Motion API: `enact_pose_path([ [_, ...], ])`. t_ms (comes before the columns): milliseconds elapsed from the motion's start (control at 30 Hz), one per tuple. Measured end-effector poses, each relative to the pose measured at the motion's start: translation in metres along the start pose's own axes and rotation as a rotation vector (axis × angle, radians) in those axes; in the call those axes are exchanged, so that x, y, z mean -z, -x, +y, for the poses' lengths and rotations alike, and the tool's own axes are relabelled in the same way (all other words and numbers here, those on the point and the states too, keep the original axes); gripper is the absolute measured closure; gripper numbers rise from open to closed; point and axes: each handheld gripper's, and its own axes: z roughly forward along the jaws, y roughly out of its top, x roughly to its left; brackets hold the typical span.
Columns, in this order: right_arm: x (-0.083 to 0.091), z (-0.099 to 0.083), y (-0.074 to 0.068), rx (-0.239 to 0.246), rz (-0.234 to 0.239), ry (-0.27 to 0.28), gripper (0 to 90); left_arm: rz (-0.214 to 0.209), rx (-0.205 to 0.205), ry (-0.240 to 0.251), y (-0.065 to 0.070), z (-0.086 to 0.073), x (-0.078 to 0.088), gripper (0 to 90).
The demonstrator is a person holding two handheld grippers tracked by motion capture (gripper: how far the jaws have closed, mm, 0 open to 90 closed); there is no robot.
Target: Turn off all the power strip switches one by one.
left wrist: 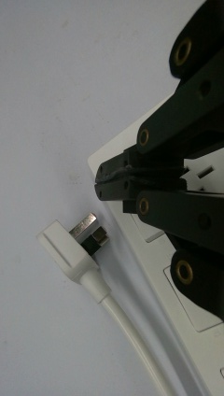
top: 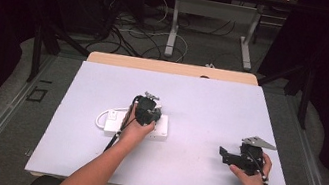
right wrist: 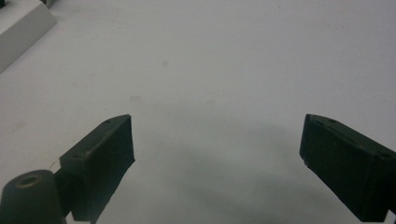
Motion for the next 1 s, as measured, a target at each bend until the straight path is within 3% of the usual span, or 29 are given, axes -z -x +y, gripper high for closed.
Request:
enact_pose_path([
  [267,0.001,0.000,0.002,-0.002,-0.002,0.003,9.5,0.011,-0.007,-0.010,0.000,-0.001,0.003,90.0],
  [400,0.001,0.000,0.002,-0.011,-0.004,0.003,9.5,-0.002,-0.001,0.000,-0.001,-0.001,0.009,89.4],
  [633,0.002,0.000,0.001,-0.005,-0.004,0.005,9.7,-0.045,0.009,0.027,-0.002,-0.002,0.024,80.5],
  [800,0.002,0.000,0.001,-0.010,-0.007,0.004,9.7,-0.074,-0.013,0.045,-0.007,-0.007,0.034,69.3],
  [933,0.002,0.000,0.001,-0.006,-0.008,0.005,9.7,-0.068,-0.039,0.063,-0.012,-0.012,0.042,55.3],
  [1000,0.002,0.000,0.001,-0.007,-0.008,0.003,9.7,-0.072,-0.033,0.076,-0.015,-0.014,0.045,48.7],
])
